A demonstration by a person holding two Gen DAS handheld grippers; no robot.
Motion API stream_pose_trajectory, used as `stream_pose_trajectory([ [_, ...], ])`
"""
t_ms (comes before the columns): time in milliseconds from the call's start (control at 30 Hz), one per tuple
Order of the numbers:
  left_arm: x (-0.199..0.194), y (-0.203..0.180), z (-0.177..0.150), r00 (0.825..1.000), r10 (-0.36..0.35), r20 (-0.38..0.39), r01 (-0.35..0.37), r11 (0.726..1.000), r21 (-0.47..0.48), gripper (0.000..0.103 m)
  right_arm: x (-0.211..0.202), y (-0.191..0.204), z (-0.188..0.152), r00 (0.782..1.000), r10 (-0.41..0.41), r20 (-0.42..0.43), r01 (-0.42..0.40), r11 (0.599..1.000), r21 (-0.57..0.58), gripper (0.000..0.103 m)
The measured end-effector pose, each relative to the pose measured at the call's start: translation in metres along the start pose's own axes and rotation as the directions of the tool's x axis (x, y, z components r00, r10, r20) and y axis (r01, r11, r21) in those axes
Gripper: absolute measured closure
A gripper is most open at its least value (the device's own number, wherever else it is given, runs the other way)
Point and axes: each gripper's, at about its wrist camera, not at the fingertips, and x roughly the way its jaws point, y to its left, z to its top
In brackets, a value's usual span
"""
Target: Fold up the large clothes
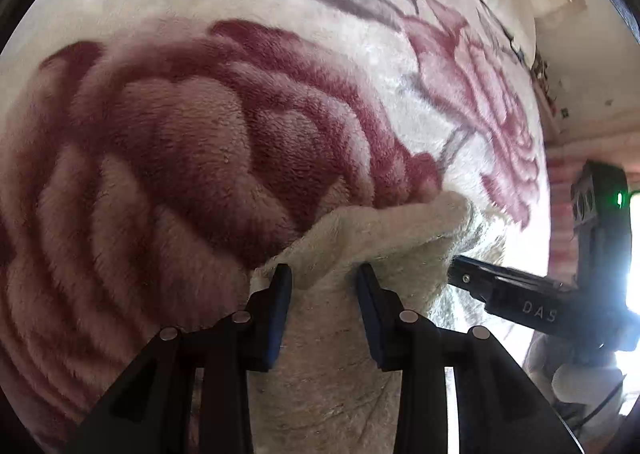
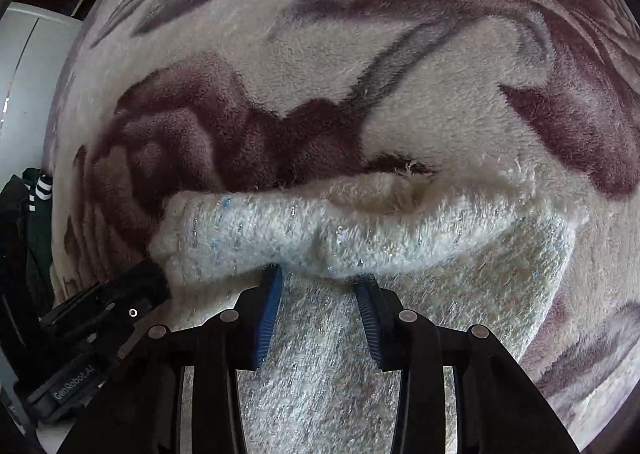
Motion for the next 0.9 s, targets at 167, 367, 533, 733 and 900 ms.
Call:
stream_pose_trajectory([
  [167, -0.080, -0.025, -0.041, 0.992, 0.004, 0.127, -0.014, 0.997, 0.082, 0.075, -0.062, 0.001, -0.049, 0.990, 0.065, 0.122, -0.061, 0.997, -0.036, 0.063],
  [367, -0.047, -0.016, -0.081, 0.995, 0.094, 0.044, -0.098, 0.992, 0.083, 0.073, -0.038, 0.009, -0.113, 0.993, 0.119, 0.009, -0.119, 0.991, -0.060, 0.072],
  [533, 0.004, 0.031, -0.080, 0.998, 0.060, -0.002, -0.060, 0.998, -0.031, 0.068, 0.013, 0.023, -0.105, 1.000, 0.017, -0.008, -0.018, 0.999, -0.032, 0.073],
  [733, -0.048, 0.006, -0.085, 1.000, -0.006, 0.029, 0.005, 1.000, 0.008, 0.070, -0.008, 0.029, -0.103, 0.999, 0.025, -0.027, -0.026, 0.999, -0.027, 0.071],
  [900, -0.107, 0.014, -0.133, 0.987, -0.141, 0.073, 0.143, 0.990, -0.017, 0.032, -0.071, -0.029, -0.182, 0.973, 0.224, 0.061, -0.230, 0.965, 0.122, 0.031],
])
